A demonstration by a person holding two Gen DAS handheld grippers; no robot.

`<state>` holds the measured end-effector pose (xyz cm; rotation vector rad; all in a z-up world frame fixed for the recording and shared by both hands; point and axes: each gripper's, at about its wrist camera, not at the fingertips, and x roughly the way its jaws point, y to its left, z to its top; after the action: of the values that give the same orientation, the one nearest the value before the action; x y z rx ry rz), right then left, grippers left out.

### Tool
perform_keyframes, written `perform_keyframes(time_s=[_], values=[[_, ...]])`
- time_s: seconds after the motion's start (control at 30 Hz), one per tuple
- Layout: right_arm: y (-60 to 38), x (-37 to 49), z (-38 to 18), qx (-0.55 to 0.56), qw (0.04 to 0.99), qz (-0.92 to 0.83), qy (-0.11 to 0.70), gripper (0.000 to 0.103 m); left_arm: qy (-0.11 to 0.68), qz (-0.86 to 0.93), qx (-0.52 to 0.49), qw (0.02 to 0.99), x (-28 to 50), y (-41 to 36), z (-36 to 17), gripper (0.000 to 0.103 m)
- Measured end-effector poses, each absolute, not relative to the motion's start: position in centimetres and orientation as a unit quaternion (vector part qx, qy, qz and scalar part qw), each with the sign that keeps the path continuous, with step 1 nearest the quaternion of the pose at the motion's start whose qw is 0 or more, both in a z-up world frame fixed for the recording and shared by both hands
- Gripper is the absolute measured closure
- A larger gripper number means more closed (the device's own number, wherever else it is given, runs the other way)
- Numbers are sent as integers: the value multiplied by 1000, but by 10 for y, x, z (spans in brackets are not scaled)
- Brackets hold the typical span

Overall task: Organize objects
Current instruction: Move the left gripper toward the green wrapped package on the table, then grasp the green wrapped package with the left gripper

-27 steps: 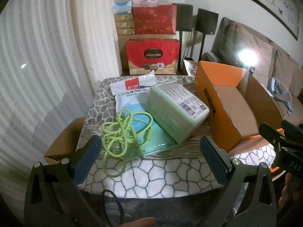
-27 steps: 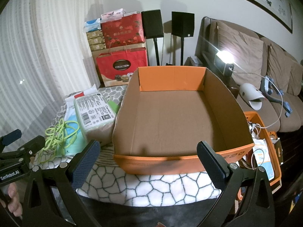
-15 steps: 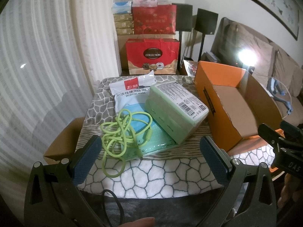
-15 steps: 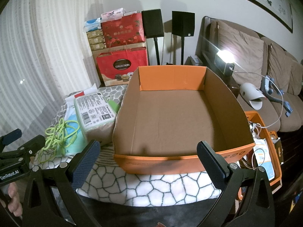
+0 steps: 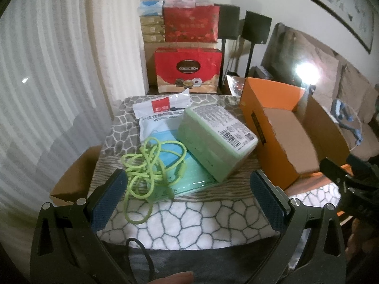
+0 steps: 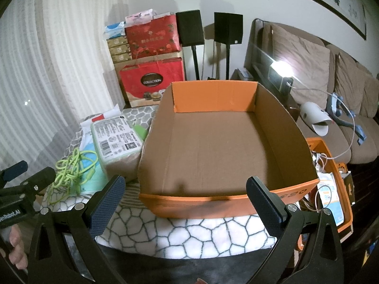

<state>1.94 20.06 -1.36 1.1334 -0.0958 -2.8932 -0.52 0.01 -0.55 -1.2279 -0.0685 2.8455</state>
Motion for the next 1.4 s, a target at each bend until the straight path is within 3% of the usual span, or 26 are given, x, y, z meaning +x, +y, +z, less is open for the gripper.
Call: perform_keyframes(time_s=[0.53, 1.2, 1.4], values=[[239, -6, -9, 379, 18, -924, -43, 0, -42, 915, -399, 34, -42, -12, -4, 0], [337, -47, -4, 399, -47, -914, -52, 1, -162, 854, -481, 115, -120, -31, -43, 3], [364, -63, -17, 446, -24, -892, -63, 13, -177, 836, -502, 129, -130, -29, -59, 3]])
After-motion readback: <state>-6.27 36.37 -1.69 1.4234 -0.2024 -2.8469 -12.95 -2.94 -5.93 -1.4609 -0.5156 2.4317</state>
